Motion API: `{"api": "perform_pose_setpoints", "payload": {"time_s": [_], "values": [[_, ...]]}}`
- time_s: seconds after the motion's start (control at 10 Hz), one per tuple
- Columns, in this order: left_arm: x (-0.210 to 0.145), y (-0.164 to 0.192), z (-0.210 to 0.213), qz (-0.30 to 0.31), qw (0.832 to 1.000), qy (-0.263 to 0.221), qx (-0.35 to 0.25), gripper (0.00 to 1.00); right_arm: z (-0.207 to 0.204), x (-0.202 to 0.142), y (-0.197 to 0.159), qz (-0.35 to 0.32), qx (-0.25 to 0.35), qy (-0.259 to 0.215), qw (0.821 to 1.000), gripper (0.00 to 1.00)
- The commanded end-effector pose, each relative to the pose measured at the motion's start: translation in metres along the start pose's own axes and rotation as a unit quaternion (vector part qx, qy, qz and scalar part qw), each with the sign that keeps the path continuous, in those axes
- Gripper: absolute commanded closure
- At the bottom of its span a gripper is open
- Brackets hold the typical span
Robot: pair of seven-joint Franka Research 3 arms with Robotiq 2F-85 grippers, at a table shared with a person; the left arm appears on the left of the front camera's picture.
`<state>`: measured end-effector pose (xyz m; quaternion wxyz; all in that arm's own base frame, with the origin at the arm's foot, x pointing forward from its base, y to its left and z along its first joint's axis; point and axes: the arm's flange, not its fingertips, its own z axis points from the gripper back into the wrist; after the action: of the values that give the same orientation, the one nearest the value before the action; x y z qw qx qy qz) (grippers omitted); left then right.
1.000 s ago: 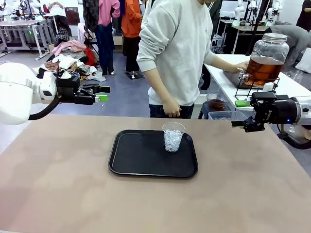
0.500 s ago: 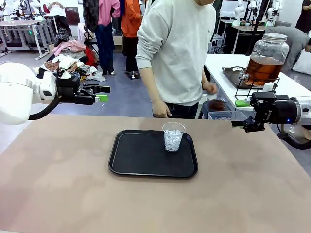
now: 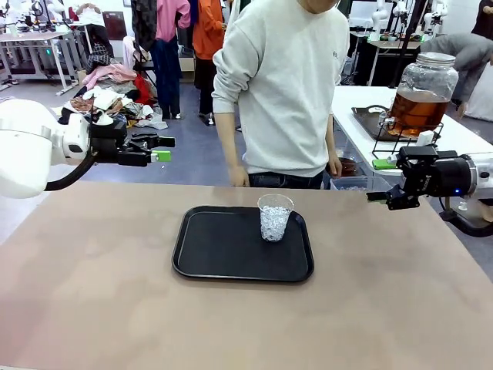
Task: Pour the drink into the iced cup.
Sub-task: Pick up the iced cup indicated by the human and present it to them.
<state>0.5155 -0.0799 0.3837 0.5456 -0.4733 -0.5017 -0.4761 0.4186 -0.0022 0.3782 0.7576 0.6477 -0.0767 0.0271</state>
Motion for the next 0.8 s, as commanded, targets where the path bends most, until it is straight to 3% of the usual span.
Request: {"api": "perform_pose_setpoints", "payload": {"time_s": [0.0,0.7], "values": [[0.0019,0.0015,-0.0011,-0.001,1.000,-0.004,0.005,0.00,0.0005,-0.0004,0.0010,0.001,0.000,-0.003,1.000,0.00],[0.0019,0.0015,-0.0011,-0.001,1.000,-0.004,0.005,0.00,0.0005,-0.0004,0.0010,0.001,0.000,-0.003,1.000,0.00]]}}
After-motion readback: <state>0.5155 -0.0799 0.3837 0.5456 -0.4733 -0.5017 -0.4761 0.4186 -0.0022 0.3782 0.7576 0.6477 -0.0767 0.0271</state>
